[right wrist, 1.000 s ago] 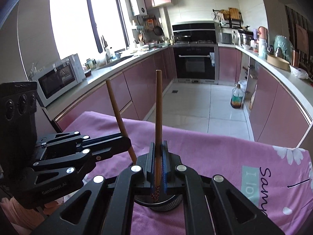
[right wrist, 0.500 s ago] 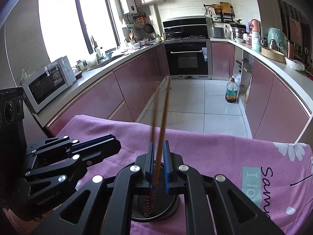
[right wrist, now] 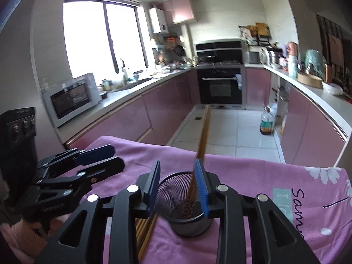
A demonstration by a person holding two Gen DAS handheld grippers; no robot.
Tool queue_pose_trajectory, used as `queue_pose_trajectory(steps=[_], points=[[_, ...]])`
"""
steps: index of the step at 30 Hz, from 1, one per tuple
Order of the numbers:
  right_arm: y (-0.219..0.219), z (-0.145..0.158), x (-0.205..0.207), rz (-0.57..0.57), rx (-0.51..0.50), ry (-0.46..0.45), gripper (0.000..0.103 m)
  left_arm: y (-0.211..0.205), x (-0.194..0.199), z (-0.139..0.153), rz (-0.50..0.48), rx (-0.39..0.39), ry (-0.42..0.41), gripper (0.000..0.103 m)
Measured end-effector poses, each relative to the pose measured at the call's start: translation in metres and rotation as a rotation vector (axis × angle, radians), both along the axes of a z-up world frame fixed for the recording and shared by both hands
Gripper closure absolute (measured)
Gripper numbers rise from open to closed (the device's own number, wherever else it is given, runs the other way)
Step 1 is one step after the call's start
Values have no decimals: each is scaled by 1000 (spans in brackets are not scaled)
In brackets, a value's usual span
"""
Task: Organize utensils
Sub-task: 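Move the open right gripper back over the chopstick pile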
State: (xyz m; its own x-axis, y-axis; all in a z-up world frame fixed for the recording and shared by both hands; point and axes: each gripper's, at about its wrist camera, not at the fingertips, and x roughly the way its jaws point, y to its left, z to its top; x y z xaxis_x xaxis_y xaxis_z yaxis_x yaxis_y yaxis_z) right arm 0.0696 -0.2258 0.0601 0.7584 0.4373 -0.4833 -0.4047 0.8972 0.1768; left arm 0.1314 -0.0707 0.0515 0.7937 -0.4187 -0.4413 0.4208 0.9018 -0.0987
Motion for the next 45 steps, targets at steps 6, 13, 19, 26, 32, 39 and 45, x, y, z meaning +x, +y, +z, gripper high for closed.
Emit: queue_pose_trajectory(steps=[6,13,19,26,32,39,45], points=[[19,-27,-34,95,-47,42,68,25,-30,-36,34,51,68,53],[34,-85,-31,115,-64,231,68,46,-48,-94,54,92,220,53],[47,-117,-40,102,-100,305,68,47,-56,-124,36,95,304,53],[55,-128,-48,89,-147,313,69,41,-65,-142,21,116,341,54],[57,-130,-46,77,-164,319,69,40,-71,-145,7,126,357,56],[61,-132,-45,69,-181,315,69,39,-69,-148,-4,129,368,57],[63,-134,-44,47,-221,310,70,38,-68,-149,-4,150,371,56]])
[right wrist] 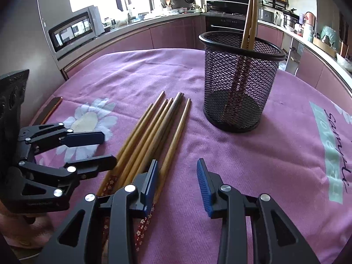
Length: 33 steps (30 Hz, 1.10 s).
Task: Organize utensils
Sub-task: 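Move the open right gripper back over the chopstick pile, then close the right gripper on another chopstick from the pile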
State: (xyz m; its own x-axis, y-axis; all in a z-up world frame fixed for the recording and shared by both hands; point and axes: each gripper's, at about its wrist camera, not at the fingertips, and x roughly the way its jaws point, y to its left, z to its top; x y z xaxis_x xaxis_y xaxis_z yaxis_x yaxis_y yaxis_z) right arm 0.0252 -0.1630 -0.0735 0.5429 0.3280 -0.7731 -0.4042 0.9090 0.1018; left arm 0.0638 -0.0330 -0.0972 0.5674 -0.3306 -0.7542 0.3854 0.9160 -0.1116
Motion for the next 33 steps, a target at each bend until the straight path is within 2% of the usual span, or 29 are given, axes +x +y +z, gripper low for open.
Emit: queue_pose_trajectory(steps=[6,11,16,22,25,29,33], points=[[-3,0,0,-2,-7,-3,70,3,4,0,22,10,6,57],[-5,0,2,-4,1,-1,70,-1,7,-1,8,-17,8,57],[-6,0,1,0,-1,-3,70,-6,8,-2,-3,2,6,58],[-6,1,3,3,-9,-6,71,-3,10,-3,-8,64,14,76],[-4,1,4,5,-21,-10,71,3,13,-3,-7,43,29,77],[1,1,8,8,-37,-15,73,0,15,-3,-5,58,17,80],[4,1,12,11,-37,-13,81,-1,18,-4,7,64,9,90]])
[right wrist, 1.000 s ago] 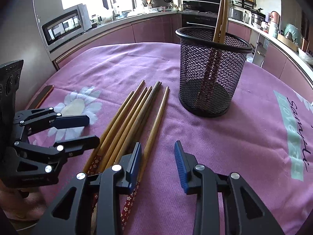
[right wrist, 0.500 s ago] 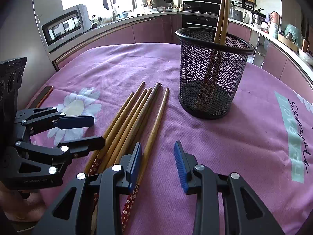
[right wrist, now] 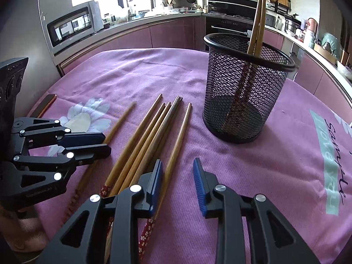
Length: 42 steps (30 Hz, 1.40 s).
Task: Organize utensils
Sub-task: 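Close the right gripper on another chopstick from the pile, then carry the chopstick with the right gripper and release it into the mesh cup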
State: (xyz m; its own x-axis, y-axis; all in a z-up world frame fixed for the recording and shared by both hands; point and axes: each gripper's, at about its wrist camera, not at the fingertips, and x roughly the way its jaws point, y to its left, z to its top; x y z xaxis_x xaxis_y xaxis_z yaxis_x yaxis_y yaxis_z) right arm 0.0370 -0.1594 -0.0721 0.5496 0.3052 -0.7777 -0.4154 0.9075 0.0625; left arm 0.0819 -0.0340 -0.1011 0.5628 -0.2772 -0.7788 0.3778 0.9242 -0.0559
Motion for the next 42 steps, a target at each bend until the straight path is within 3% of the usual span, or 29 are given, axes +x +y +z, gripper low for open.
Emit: queue_pose_trajectory(steps=[8,11,22,31,42], points=[[-4,0,7,-15,32,15,93,-2,4,0,23,11,-5,89],[-7,0,9,-24,56,24,97,-3,5,0,39,9,-7,93],[-23,13,3,-29,152,13,97,7,0,13,69,-70,-21,96],[-38,50,-13,21,288,-61,97,22,-12,63,-14,-252,-67,96],[-61,91,-22,16,372,-179,97,28,-26,126,-71,-365,-207,96]])
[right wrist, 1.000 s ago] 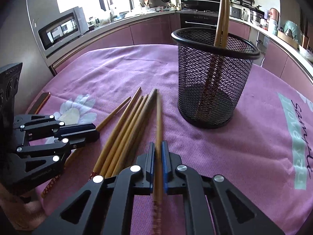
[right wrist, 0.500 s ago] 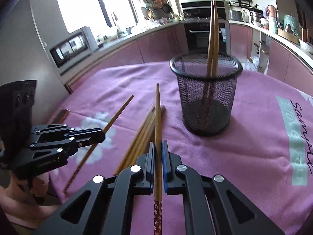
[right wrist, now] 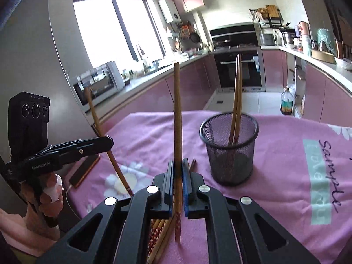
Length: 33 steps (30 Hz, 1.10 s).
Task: Organize utensils
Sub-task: 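Carry the chopstick with the right gripper and release it into the mesh cup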
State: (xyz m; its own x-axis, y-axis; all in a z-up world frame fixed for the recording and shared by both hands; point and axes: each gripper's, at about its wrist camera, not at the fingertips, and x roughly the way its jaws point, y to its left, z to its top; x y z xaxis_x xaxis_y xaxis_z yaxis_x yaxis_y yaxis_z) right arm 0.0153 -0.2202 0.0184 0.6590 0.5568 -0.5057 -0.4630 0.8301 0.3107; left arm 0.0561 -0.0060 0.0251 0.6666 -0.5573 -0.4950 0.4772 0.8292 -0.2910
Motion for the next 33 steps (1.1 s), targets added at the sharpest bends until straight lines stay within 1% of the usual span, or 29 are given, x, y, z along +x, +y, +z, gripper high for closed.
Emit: queue_pose_trajectory(steps=[6,9,22,26,29,33], points=[[-9,20,3,-23,12,-61,97,-5,3,30,1,-49,-84,96],[-15,32,8,-37,9,-97,97,-12,10,42,0,-64,-104,96],[-31,82,29,-97,-8,-235,97,-54,46,93,-7,-54,-197,96],[-36,86,42,-124,-11,-255,97,-71,57,98,-11,-25,-201,96],[-37,81,54,-146,-23,-243,97,-83,65,90,-10,14,-187,96],[-35,63,71,-138,-46,-176,97,-99,81,76,-24,56,-136,96]])
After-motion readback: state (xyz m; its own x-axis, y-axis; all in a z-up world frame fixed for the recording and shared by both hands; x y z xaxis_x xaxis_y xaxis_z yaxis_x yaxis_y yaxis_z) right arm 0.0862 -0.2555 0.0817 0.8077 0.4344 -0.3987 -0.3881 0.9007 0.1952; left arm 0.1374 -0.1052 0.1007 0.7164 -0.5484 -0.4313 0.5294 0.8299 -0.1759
